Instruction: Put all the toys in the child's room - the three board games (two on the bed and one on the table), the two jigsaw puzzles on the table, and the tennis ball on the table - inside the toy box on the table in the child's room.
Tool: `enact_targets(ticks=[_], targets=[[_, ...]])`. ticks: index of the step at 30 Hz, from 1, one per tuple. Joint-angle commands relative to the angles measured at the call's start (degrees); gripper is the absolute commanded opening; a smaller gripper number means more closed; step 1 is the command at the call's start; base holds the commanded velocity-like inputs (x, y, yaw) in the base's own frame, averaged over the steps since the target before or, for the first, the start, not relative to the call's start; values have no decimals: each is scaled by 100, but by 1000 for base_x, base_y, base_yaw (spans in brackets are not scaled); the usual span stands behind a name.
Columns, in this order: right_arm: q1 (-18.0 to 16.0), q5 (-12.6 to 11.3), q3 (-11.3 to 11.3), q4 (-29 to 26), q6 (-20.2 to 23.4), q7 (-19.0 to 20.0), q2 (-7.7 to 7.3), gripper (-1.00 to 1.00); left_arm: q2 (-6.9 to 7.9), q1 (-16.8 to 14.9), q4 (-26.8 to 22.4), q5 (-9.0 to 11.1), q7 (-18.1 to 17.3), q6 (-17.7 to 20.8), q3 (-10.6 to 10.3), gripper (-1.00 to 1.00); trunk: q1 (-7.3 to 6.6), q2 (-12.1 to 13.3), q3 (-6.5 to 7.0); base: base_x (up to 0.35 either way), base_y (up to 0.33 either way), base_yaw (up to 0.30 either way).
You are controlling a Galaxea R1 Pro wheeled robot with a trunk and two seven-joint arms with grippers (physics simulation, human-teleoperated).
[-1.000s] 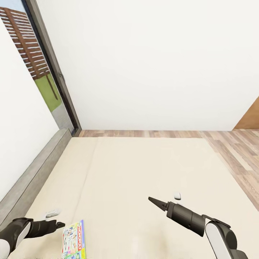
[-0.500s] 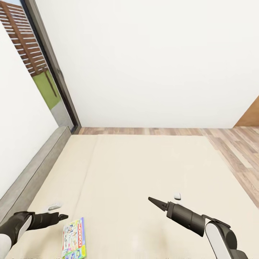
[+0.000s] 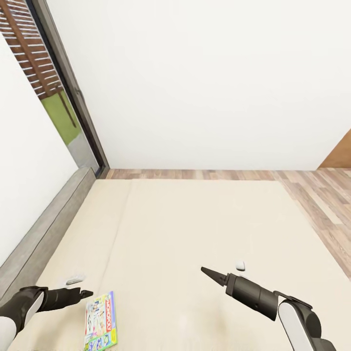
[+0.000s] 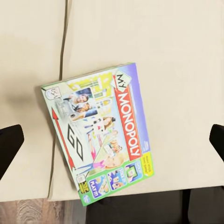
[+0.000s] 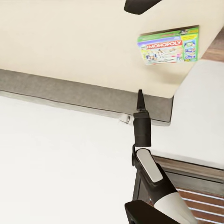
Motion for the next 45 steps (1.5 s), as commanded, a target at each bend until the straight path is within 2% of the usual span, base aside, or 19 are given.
enact_targets(ticks=[1,18,26,29,30,34,40,45], targets=[[-4,-4,-5,-2,30,15,0,100,-6,-3,-6,-32,-29,46,46,100,3,-11,-19,0,0,0],[-4,-12,-7,-20,30,21,-1,100,-31,-3,-6,-44,7,-19,38,100,3,-11,-179,0,0,0],[-10,-40,48,-44,97,156,-1,100,-32,-3,-6,-46,4,-81,33,100,3,-11,-254,0,0,0],[-12,-44,63,-45,99,475,0,100,-36,-3,-6,-46,3,-84,33,100,3,-11,-283,0,0,0],[-12,-43,69,-45,95,729,0,100,-34,-3,-6,-46,3,-85,33,100,3,-11,-292,0,0,0],[-13,-41,75,-46,59,1335,0,100,-37,-3,-6,-46,3,-86,33,100,3,-11,-330,0,0,0],[-6,-37,66,-46,37,1643,-5,100,-40,-3,-6,-46,3,-86,33,100,3,-11,-386,0,0,0],[-5,-33,59,-46,28,1703,-8,100,-40,-3,-6,-43,3,-88,33,100,3,-11,-433,0,0,0]])
